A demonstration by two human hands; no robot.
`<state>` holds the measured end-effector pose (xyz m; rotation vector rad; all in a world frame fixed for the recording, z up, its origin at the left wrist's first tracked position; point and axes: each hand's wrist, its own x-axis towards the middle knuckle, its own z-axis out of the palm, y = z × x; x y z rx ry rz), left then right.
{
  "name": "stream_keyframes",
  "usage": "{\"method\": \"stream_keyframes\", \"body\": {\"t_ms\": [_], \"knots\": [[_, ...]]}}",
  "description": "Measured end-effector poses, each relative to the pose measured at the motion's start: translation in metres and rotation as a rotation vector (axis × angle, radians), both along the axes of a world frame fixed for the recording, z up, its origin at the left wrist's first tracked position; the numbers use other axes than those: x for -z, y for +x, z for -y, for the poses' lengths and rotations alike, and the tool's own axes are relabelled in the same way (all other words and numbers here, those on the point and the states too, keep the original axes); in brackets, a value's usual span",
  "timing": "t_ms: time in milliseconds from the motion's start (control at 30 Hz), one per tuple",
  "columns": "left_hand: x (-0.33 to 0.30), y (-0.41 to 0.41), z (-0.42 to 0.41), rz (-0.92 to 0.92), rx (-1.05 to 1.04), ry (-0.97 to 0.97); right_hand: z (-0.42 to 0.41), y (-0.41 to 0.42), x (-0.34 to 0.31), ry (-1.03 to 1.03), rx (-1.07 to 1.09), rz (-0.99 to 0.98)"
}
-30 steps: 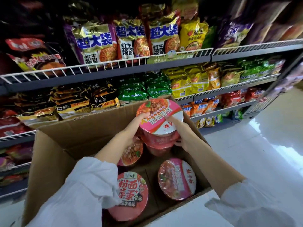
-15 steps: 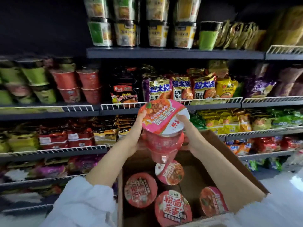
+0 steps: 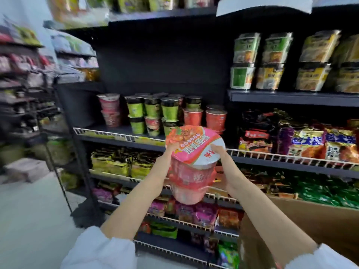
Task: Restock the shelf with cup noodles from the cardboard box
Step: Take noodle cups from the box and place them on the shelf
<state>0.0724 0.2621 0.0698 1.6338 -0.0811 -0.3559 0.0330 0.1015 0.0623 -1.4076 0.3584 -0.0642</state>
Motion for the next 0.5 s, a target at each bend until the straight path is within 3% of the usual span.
{"method": "stream_keyframes", "body": {"t_ms": [267, 500], "knots": [[-0.004, 0.118, -0.098, 0.122, -0.257, -0.123, -0.104, 0.154, 0.009, 0.03, -0.203, 0.09], [-0.037, 0.258, -0.167, 0.191, -0.418, -0.181, -0.175, 0.31, -0.031, 0.032, -0.327, 0.143]]}}
